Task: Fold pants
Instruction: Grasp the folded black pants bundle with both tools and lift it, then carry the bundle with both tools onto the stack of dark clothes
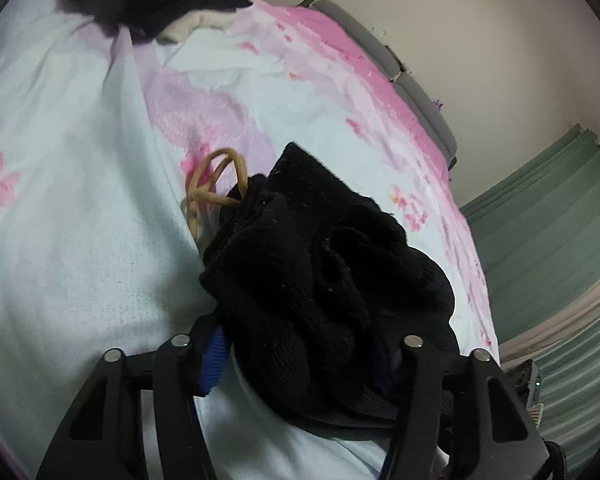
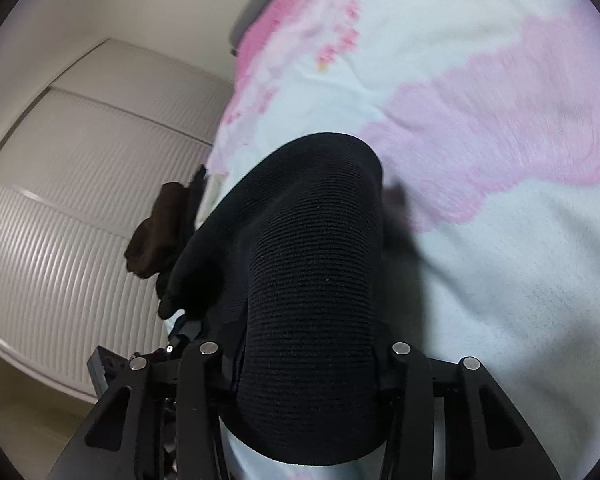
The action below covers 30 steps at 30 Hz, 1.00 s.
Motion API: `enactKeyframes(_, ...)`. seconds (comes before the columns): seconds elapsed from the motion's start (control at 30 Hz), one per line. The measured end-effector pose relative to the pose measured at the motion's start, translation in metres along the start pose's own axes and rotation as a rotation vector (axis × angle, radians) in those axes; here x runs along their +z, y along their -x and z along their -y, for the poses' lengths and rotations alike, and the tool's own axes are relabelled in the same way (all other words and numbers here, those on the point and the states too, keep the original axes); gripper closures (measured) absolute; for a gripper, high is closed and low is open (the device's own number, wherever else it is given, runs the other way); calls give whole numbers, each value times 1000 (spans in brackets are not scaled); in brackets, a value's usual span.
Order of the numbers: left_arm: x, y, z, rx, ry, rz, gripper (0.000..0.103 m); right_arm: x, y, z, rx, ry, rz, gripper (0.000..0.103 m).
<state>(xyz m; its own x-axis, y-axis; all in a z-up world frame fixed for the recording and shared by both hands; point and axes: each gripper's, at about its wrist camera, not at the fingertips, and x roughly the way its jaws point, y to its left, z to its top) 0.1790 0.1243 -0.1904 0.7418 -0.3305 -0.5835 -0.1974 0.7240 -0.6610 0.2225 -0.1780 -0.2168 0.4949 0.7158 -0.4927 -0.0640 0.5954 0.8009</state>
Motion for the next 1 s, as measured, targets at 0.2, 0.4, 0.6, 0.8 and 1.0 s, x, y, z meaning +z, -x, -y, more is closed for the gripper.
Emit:
enactKeyframes(0.2,12,31,22,-52,-43,61,50,2,29,-34,60,59,57,60)
enactKeyframes(0.4,25,54,52,-77,-108,112,50,6,53,-51,95,88,99,60)
enactKeyframes(0.6,50,78,58,-79,-117,152,50,20,43,-95,125,142,105,60)
enactKeyframes(0.8,103,115,45,-53,-133,235,50,31,4,-155,194,208,85,60)
enactKeyframes(1.0,188,147,10,-14,-127,300,50,49,-71,-227,265,243,50,60)
